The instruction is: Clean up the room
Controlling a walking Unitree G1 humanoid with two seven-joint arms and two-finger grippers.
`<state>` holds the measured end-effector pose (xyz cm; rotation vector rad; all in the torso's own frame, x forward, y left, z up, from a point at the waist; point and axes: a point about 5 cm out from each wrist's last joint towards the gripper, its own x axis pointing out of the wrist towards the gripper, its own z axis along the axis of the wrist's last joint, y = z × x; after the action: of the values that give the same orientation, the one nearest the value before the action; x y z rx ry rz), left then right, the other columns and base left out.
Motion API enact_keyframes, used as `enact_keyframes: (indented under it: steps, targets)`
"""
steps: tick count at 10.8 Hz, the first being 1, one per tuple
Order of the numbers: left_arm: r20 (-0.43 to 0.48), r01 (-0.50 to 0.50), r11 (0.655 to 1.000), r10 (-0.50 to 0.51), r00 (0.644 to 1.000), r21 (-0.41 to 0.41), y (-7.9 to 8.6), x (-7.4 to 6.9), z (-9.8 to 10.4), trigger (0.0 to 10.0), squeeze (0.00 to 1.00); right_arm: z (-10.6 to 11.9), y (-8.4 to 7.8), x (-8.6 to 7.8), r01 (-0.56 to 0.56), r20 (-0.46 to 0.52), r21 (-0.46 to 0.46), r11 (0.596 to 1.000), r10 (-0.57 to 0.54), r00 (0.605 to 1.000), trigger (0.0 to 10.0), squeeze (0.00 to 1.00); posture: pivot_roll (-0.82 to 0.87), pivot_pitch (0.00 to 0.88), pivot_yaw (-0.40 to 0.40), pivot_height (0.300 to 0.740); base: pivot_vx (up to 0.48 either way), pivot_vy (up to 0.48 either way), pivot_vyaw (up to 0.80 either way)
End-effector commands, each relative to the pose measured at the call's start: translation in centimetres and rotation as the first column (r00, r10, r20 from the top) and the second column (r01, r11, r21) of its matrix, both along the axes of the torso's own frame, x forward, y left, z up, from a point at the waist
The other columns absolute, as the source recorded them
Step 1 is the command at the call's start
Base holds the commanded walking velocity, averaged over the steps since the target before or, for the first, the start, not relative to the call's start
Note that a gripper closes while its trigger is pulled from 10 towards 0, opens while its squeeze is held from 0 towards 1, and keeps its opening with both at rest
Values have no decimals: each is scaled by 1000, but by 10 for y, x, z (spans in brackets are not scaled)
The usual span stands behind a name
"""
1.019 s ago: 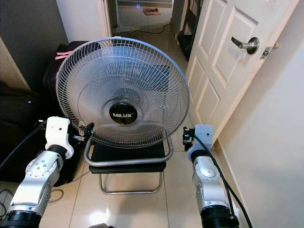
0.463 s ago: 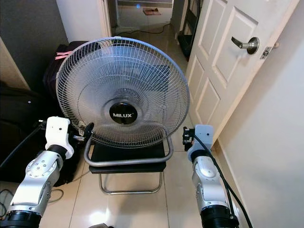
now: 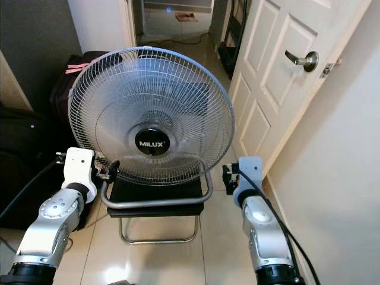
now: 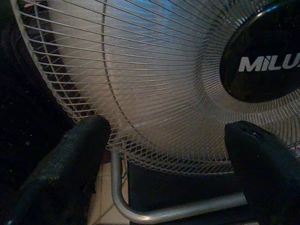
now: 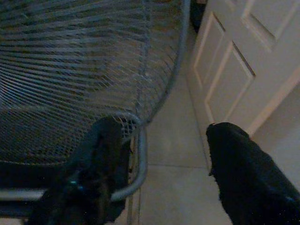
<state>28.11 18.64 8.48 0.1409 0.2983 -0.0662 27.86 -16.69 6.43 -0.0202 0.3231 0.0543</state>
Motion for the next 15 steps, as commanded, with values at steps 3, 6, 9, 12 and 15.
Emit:
enact_keyframes:
  steps: [3,6,9,12,15]
  targets:
    - [31,-1,1000,0,1000,28,-2,2,7,10000,0,14,6,3,-48,93,9,999,47,995,10000,1000,-22,0,-51,740,0,0,800]
    - [122,-37,998,30,992,59,-5,5,13,10000,180,24,10,3,-52,137,111,992,36,990,10000,1000,-24,0,-51,740,0,0,800]
    - [174,-65,993,47,984,103,-4,6,16,10000,345,24,10,1,-50,138,119,992,34,990,10000,1000,-22,0,-53,740,0,0,800]
    - [204,-59,994,39,978,95,-5,7,18,10000,412,23,9,0,-28,124,201,979,4,992,10000,1000,-8,0,-61,740,0,0,785]
    - [202,35,999,-36,979,10,-9,7,28,10000,345,21,1,0,2,143,50,999,-9,990,10000,1000,-5,0,-62,740,0,0,631]
